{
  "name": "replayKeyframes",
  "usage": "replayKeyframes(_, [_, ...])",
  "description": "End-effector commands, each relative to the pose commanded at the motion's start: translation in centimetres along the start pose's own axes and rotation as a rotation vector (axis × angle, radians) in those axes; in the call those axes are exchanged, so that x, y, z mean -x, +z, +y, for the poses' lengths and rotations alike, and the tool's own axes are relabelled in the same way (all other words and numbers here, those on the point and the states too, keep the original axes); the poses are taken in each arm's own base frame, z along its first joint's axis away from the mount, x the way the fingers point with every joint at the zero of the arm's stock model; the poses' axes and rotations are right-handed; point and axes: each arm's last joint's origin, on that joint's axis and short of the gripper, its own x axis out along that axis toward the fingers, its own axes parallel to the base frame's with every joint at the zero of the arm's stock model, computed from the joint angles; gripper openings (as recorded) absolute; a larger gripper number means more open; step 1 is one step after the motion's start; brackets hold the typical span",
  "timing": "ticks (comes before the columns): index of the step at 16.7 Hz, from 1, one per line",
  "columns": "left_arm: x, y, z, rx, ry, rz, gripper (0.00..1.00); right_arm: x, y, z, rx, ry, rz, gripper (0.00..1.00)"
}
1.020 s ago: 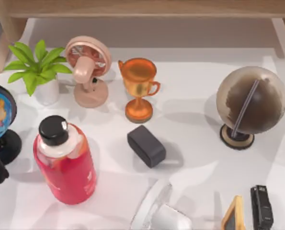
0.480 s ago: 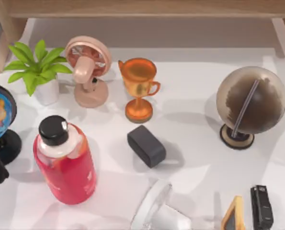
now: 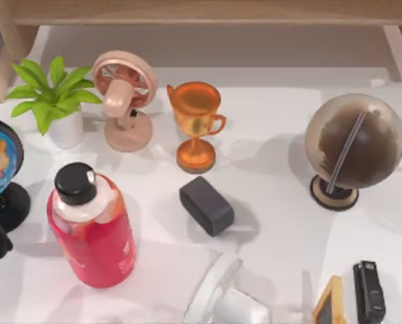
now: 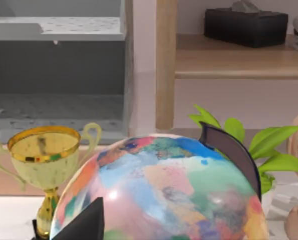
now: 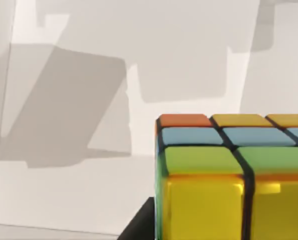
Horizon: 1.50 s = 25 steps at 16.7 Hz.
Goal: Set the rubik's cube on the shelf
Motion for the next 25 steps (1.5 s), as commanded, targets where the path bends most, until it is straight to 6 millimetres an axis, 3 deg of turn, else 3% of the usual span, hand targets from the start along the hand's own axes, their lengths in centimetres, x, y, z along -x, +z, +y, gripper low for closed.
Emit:
replayKeyframes(6, [0.0,0.0,0.0,0.000,0.000,0.000,1.00,-6.8,-0.3,-0.8,-0.063,0.097,0.078,0.00])
replayKeyframes(15, [0.0,0.0,0.0,0.000,0.000,0.000,1.00,-7.5,0.0,-0.7,-0.119,0.122,0.067,0.00])
replayKeyframes(18, [0.0,0.0,0.0,0.000,0.000,0.000,1.00,-5.8,-0.3,-0.5,-0.112,0.118,0.057,0.00])
replayKeyframes(21, [0.0,0.0,0.0,0.000,0.000,0.000,1.00,-1.3,-0.3,1.0,-0.078,0.097,-0.006,0.00])
replayKeyframes(23, [0.0,0.0,0.0,0.000,0.000,0.000,1.00,1.7,0.0,3.7,-0.033,0.090,-0.065,0.00])
replayKeyframes(25, [0.0,0.0,0.0,0.000,0.000,0.000,1.00,3.5,0.5,7.6,0.026,0.103,-0.117,0.00])
